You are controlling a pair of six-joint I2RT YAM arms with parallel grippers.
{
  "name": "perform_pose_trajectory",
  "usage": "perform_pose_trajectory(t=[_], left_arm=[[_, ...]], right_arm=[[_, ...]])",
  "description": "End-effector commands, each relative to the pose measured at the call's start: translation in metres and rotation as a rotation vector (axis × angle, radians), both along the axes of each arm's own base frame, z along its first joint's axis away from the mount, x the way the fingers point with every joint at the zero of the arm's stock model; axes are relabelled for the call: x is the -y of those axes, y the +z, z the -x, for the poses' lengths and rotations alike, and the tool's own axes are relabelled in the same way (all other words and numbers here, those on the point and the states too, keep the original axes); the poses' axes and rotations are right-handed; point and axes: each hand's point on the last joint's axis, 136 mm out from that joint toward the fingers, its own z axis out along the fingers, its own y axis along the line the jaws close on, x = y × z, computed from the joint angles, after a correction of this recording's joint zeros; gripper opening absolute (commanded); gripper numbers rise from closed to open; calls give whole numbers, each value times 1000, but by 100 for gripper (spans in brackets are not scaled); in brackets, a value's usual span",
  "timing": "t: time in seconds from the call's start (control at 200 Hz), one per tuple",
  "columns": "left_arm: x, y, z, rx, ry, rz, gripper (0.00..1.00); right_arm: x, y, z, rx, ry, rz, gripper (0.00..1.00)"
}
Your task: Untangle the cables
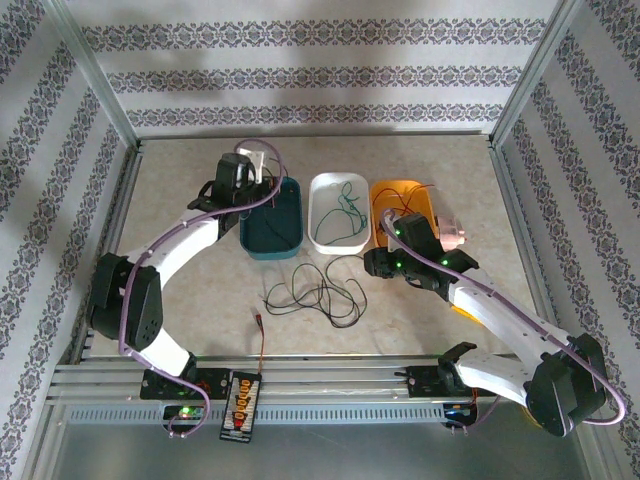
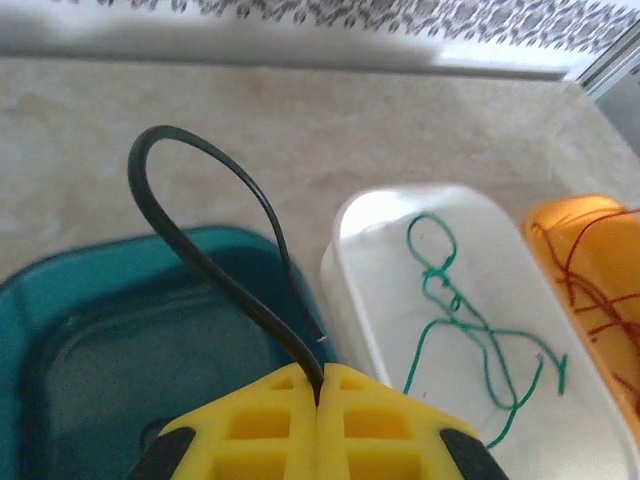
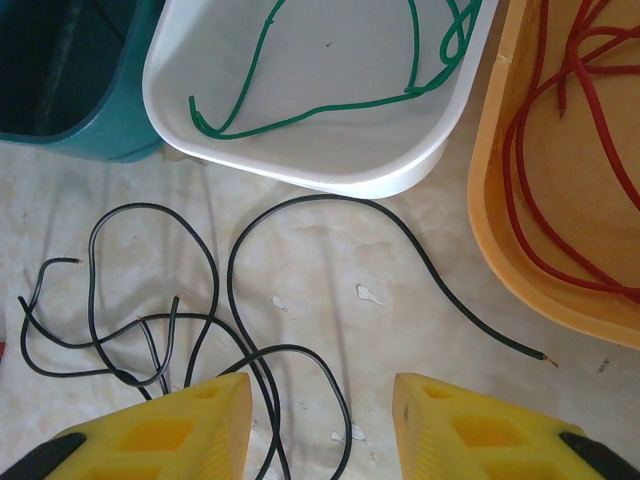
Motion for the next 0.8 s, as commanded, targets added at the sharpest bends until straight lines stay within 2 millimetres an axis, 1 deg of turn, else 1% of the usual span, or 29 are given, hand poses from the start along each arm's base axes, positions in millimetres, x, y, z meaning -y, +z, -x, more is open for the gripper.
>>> perform_pose_trajectory(t=[0.0,0.1,0.155,0.235,0.295,0.315,0.36,0.43,0.475,0.505,0.57,0.67,0.74,0.795], left_arm=[[-12,-23,12,-69,55,-3,0],[-16,-54,18,-159,89,-11,0],[-17,-66,19,-188,98,-15,0],[-16,-78,19,-216,102,-21,0],[-17,-82,17,-227,106,-29,0],[-17,-83,17,-233,106,-32,3],[-18,-84,15,-237,111,-43,16],[-20,-78,12,-227,121,-57,37],[-22,-70,9,-208,127,-63,47],[-23,-63,8,-191,131,-66,51],[-25,-47,7,-147,139,-66,55],[-25,-19,8,-72,130,-52,58],[-16,-1,14,-26,88,-35,58],[-5,7,22,-6,35,-13,59]], right_arm=[[1,-2,0,1,11,-5,41],[0,-2,1,1,15,-7,41],[-1,-1,2,5,19,-11,41],[-1,0,3,6,21,-9,42],[-1,0,3,8,22,-8,41],[-1,0,3,10,22,-7,42],[-1,1,4,11,23,-7,42],[-2,1,5,11,26,-5,42],[-2,0,6,11,29,-3,41],[-2,0,6,11,31,-3,42],[-3,-1,7,9,36,2,41],[-10,-4,11,-3,67,3,42],[-21,-7,19,-19,116,-2,42],[-30,-10,25,-34,162,-3,42]])
